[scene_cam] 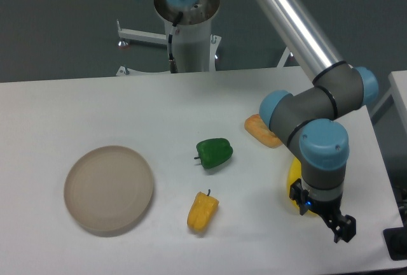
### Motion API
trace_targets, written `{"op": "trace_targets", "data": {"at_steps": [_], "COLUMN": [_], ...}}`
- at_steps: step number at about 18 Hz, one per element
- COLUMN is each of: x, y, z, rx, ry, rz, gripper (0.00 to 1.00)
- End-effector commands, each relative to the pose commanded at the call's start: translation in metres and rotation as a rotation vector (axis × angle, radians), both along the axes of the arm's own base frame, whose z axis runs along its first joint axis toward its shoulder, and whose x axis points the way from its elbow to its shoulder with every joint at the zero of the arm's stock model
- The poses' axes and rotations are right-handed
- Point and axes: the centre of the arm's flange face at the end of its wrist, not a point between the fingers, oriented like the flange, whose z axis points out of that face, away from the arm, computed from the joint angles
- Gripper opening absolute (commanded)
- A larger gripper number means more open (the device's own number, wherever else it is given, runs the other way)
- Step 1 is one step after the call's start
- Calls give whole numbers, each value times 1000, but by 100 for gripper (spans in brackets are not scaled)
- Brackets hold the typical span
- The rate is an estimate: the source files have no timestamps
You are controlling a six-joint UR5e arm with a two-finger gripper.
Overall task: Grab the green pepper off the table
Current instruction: 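Move the gripper away from the banana toward the green bell pepper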
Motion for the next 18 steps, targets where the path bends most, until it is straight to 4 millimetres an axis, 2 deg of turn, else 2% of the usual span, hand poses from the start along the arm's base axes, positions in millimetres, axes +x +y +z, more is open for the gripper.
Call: {"op": "trace_targets", "data": {"at_steps": [4, 7, 9, 12, 13, 18], "x": [26, 46, 71, 95, 110, 143], "y": [-32, -47, -45, -55, -54, -63], "z": [-6, 3, -7, -16, -21, -42], "rx": [-96, -163, -192, -221, -238, -282], "ry": [-88, -159, -194, -216, -227, -254], "rz": [5, -15, -48, -130, -159, -189], "gripper": [100, 100, 100, 100, 100, 100]}}
